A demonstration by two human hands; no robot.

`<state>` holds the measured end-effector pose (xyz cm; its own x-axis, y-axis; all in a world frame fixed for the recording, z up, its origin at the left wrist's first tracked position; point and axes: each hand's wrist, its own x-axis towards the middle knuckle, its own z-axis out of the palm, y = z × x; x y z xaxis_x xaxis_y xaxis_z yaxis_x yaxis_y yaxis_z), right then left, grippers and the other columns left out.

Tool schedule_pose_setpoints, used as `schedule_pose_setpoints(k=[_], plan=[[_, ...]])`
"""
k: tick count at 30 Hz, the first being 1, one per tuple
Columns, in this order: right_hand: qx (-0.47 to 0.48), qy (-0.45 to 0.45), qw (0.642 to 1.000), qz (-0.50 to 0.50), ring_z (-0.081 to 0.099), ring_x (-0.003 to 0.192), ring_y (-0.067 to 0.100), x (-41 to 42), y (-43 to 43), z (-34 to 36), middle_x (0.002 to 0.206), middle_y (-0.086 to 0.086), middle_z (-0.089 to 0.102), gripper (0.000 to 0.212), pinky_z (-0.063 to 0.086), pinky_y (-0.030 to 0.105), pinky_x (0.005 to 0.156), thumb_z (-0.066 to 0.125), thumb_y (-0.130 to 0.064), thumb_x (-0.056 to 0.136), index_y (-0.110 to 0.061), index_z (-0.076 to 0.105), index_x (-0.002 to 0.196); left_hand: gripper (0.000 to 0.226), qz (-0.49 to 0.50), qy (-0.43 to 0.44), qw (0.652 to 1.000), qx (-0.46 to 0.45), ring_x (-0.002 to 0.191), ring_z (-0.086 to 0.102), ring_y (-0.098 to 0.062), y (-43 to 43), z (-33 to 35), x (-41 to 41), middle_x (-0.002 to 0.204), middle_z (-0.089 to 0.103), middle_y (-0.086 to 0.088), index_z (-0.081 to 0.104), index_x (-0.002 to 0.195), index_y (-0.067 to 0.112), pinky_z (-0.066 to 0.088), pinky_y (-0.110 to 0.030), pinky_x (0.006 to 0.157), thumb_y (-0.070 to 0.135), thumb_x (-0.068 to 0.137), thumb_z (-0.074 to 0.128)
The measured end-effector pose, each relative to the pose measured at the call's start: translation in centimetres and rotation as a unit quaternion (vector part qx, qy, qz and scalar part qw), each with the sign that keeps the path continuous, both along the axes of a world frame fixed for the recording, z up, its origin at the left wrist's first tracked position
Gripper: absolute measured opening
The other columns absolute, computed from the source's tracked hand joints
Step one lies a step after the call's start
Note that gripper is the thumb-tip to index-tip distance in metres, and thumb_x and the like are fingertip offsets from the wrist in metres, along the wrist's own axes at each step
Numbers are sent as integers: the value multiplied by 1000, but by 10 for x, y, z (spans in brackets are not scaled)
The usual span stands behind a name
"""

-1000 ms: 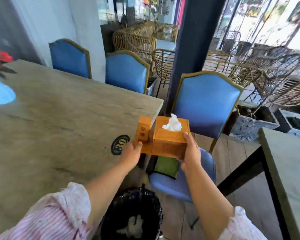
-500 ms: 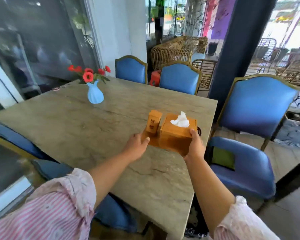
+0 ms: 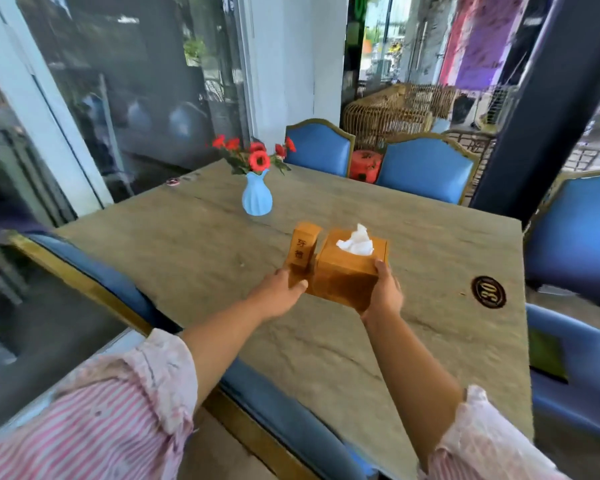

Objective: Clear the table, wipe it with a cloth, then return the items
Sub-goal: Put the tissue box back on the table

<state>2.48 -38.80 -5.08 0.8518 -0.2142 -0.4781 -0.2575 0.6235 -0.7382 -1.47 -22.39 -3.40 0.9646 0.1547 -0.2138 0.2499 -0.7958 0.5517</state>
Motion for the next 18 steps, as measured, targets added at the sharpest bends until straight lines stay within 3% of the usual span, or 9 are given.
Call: schedule_pose_setpoints(k=[7, 11, 18], plan=[[-5, 4, 1000, -8, 57, 113, 27, 54, 82, -4, 126, 4, 60, 55, 49, 51, 96, 74, -36, 75, -25, 58, 127, 56, -58, 20, 998, -19, 143, 25, -26, 98, -7, 52, 155, 24, -12, 26, 147, 12, 22, -33, 116, 36, 98, 39], [-7, 12, 1000, -17, 58, 111, 28, 76, 112, -3, 125, 5, 59, 57, 50, 50, 94, 73, -37, 76, -24, 56, 129, 62, -83, 40, 996, -18, 147, 12, -24, 132, -14, 78, 160, 8, -5, 15, 150, 16, 15, -35, 120, 41, 98, 35], [-48, 40, 997, -49, 56, 111, 26, 117, 147, -13, 125, 3, 58, 60, 48, 50, 98, 72, -42, 74, -26, 55, 130, 67, -152, 84, 983, 52, 147, 15, -25, 169, -39, 130, 161, 0, -4, 7, 151, 17, 20, -40, 119, 48, 97, 31]])
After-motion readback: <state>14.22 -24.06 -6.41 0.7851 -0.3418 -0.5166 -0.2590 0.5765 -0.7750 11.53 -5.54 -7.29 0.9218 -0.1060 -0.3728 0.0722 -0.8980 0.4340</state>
